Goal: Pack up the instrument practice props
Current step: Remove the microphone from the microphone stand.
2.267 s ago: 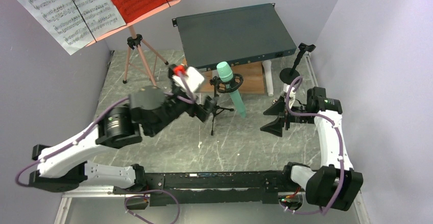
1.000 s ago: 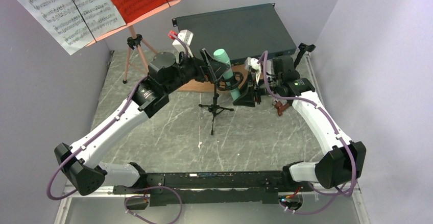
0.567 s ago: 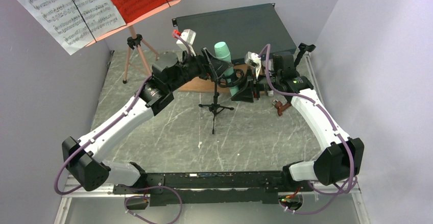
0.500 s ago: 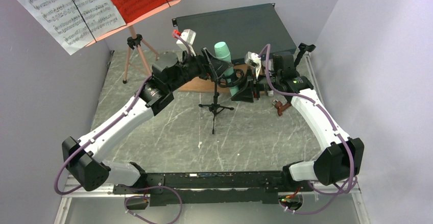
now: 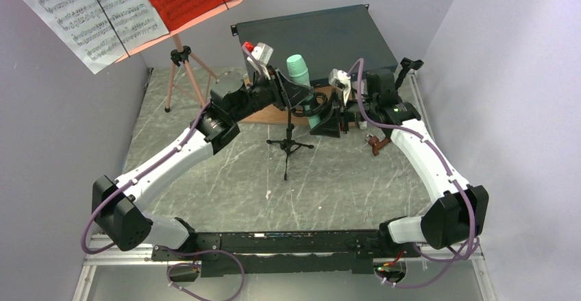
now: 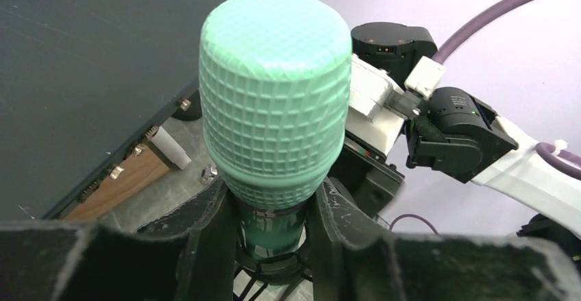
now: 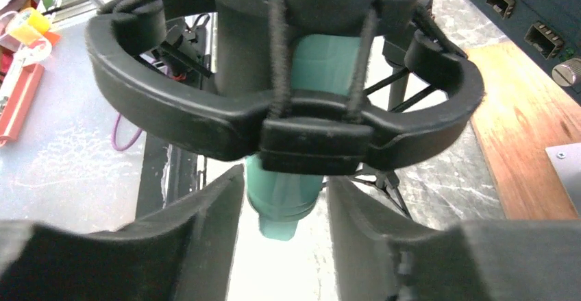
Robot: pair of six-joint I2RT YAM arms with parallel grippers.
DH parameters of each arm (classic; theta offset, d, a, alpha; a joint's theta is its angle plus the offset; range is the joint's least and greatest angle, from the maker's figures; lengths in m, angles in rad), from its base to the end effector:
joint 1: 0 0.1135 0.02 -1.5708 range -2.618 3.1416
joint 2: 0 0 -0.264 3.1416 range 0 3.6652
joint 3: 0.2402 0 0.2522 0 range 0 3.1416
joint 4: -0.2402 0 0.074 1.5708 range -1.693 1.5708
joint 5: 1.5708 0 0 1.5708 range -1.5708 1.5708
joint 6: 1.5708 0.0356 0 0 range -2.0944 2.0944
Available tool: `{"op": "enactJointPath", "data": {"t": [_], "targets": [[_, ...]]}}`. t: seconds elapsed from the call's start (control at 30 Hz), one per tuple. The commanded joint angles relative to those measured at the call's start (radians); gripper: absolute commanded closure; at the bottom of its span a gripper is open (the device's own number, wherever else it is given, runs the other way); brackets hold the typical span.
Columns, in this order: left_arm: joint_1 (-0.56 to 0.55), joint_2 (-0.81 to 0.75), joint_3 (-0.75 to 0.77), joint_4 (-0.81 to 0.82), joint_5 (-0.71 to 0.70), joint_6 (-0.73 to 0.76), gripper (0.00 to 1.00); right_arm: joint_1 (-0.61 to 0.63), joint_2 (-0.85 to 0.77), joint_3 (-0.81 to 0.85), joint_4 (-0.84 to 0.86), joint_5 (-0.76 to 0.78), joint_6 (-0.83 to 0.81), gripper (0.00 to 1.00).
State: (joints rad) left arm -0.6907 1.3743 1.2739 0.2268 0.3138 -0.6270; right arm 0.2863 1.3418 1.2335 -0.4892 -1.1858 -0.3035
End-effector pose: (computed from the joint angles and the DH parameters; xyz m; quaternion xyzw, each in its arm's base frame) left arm 0.2437 -0.2156 0.4212 0.1380 0.6488 -0.5354 0.5228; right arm 0.2615 0.1114 0.3546 -0.4631 0.6255 0.4905 0.3921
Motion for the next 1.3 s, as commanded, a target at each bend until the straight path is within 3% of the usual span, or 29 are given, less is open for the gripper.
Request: {"op": "enactJointPath", "data": {"t": [0.0,0.07,0.17,0.37,0.63,0.73,0.97,1.27], "targets": [[0.006,-0.018,0.069,0.030,-0.019,0.115,1.00,0.004,-0.032,0.042,-0.130,0.011,-0.163,0.41],[0.006,-0.031,0.100,0.003,-0.047,0.185,1.00,0.001,-0.055,0.043,-0.212,0.040,-0.252,0.29],[0.006,-0.043,0.147,-0.004,-0.068,0.268,1.00,-0.006,-0.094,0.040,-0.321,0.086,-0.371,0.22],[0.010,-0.028,0.257,-0.024,-0.153,0.325,1.00,-0.090,-0.127,0.079,-0.471,0.095,-0.512,0.19],[0.026,-0.019,0.350,-0.020,-0.236,0.272,1.00,-0.131,-0.066,0.328,-0.699,0.101,-0.593,0.19],[0.027,-0.036,0.368,-0.013,-0.206,0.281,1.00,-0.131,-0.025,0.492,-0.749,0.091,-0.551,0.18],[0.026,-0.044,0.415,-0.014,0.055,0.194,1.00,-0.130,0.061,0.826,-0.706,0.013,-0.321,0.06],[0.016,0.025,0.361,0.165,0.218,-0.001,1.00,-0.130,0.020,0.750,-0.466,-0.062,-0.055,0.04]]}}
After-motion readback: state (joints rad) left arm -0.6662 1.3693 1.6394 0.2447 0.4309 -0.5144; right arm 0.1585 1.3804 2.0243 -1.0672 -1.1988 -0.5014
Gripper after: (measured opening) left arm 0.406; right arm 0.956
